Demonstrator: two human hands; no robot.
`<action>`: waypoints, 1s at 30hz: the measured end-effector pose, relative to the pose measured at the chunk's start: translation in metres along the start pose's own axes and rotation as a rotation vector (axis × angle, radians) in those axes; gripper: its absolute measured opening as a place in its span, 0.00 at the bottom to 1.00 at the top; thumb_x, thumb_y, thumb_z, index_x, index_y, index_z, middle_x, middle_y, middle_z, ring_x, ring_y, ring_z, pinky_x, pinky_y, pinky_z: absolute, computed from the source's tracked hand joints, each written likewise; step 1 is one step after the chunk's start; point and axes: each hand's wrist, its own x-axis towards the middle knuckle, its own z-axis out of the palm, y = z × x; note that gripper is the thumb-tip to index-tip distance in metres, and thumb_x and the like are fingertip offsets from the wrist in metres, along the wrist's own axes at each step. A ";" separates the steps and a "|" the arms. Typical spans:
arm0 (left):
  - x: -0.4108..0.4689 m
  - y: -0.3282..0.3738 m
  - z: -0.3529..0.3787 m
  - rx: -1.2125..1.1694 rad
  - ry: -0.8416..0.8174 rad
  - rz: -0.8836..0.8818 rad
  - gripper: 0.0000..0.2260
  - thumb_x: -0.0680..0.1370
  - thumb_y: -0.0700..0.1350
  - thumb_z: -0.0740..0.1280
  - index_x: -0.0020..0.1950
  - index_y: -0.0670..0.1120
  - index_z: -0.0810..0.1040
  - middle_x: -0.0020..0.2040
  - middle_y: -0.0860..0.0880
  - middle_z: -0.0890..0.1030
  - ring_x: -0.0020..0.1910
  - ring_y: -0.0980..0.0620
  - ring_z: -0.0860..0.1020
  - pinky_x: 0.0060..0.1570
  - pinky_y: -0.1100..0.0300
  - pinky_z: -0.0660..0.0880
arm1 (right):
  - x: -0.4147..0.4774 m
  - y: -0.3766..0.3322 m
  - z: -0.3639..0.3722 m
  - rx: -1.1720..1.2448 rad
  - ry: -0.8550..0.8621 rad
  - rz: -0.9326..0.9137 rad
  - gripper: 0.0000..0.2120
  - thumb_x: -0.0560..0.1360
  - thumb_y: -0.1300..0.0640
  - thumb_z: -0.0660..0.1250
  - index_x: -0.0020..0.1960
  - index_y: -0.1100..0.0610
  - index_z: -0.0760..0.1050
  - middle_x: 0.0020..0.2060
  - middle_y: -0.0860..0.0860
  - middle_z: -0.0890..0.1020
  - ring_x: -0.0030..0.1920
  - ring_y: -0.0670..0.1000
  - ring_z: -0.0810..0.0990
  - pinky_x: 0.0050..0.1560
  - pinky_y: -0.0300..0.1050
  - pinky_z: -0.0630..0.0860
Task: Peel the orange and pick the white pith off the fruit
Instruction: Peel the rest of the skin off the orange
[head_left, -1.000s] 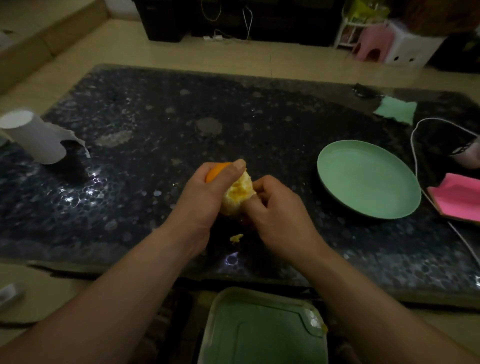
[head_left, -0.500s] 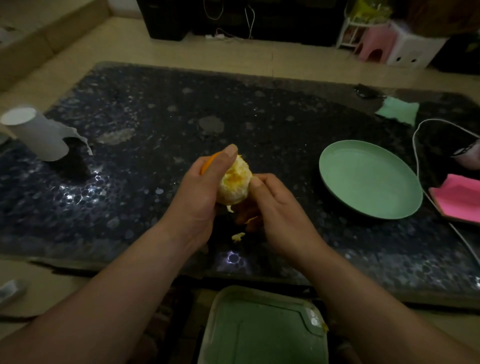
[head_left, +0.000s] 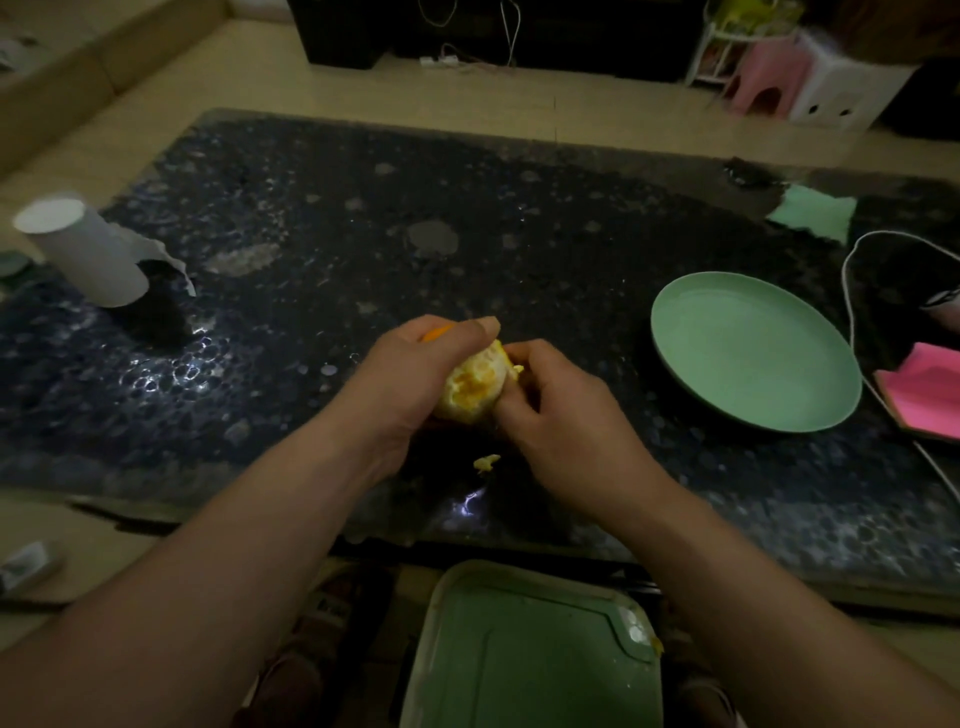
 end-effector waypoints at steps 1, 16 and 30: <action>0.000 -0.002 0.001 -0.004 0.014 0.019 0.12 0.77 0.52 0.76 0.53 0.45 0.83 0.43 0.45 0.85 0.39 0.49 0.84 0.34 0.58 0.79 | -0.001 -0.001 -0.001 0.028 0.002 0.005 0.10 0.81 0.46 0.66 0.61 0.43 0.77 0.40 0.43 0.85 0.38 0.42 0.83 0.37 0.42 0.79; -0.004 -0.006 0.010 0.019 0.043 0.079 0.13 0.77 0.53 0.76 0.56 0.46 0.84 0.46 0.44 0.87 0.42 0.49 0.85 0.38 0.55 0.80 | 0.001 0.003 -0.002 0.112 0.063 0.051 0.04 0.83 0.52 0.65 0.51 0.46 0.78 0.38 0.47 0.85 0.36 0.47 0.84 0.37 0.51 0.82; -0.006 0.013 -0.010 -0.614 -0.050 -0.233 0.25 0.80 0.59 0.68 0.65 0.40 0.81 0.58 0.38 0.84 0.51 0.40 0.85 0.41 0.51 0.85 | 0.017 0.001 -0.002 1.178 0.094 0.360 0.13 0.82 0.66 0.59 0.63 0.59 0.77 0.33 0.51 0.80 0.30 0.46 0.74 0.29 0.38 0.70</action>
